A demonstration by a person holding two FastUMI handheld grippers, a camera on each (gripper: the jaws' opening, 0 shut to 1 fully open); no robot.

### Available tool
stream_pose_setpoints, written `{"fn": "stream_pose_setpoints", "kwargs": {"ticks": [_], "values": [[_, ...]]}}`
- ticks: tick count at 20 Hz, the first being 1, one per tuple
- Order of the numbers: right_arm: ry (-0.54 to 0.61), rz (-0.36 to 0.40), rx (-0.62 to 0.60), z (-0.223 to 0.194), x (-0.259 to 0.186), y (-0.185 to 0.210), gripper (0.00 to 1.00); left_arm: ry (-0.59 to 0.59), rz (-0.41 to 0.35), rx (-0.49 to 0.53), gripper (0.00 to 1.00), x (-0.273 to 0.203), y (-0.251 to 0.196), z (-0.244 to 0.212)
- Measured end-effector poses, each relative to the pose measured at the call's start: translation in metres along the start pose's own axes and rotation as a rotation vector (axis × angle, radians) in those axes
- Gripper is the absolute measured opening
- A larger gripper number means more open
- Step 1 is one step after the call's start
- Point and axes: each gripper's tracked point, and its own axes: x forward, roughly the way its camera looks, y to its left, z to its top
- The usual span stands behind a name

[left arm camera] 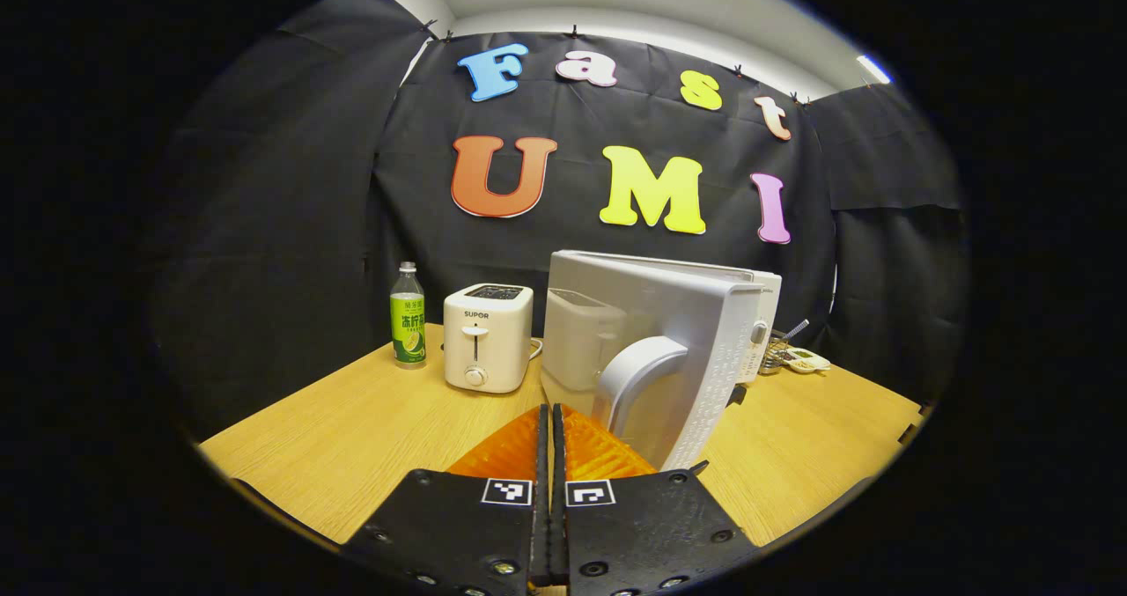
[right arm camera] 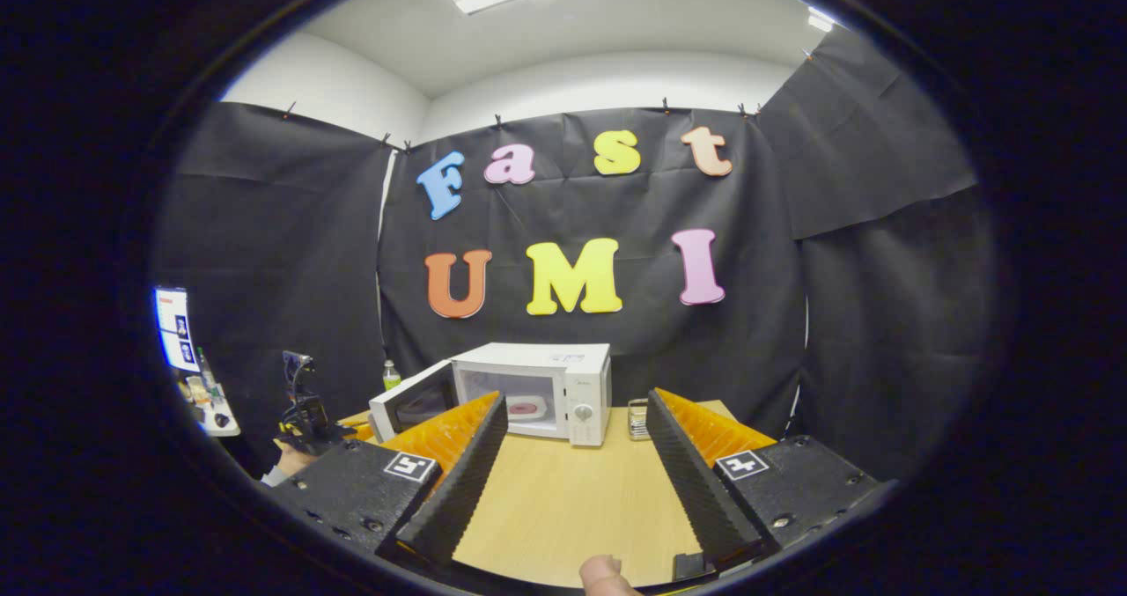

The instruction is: Open the microwave oven with the left hand, put the food in, and close the microwave oven.

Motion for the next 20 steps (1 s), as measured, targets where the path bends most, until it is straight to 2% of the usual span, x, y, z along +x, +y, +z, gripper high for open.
{"fn": "stream_pose_setpoints", "kwargs": {"ticks": [2,3,11,13,14,15,16,20], "values": [[-0.008,-0.001,0.003,0.003,-0.004,-0.004,1.0,0.006,-0.042,0.011,0.0,0.007,-0.019,-0.003],[-0.014,-0.003,0.008,0.004,-0.008,-0.006,0.91,0.006,-0.061,0.014,0.0,0.012,-0.029,-0.002],[-0.032,0.021,0.033,0.008,-0.02,-0.015,0.91,0.048,-0.168,0.055,0.0,0.058,-0.099,-0.011],[-0.038,0.007,0.023,0.01,-0.021,-0.024,0.91,0.071,-0.194,0.058,0.0,0.071,-0.117,-0.018],[-0.04,-0.002,0.017,0.01,-0.022,-0.028,0.91,0.067,-0.213,0.055,0.12,0.074,-0.127,-0.017],[-0.045,-0.009,0.015,0.009,-0.023,-0.03,0.91,0.058,-0.232,0.048,0.12,0.079,-0.137,-0.015],[-0.047,-0.015,0.015,0.009,-0.023,-0.032,0.91,0.044,-0.246,0.029,0.0,0.087,-0.146,-0.013],[-0.045,-0.039,0.026,0.005,-0.02,-0.045,0.91,0.028,-0.253,-0.041,0.0,0.119,-0.174,-0.01]]}}
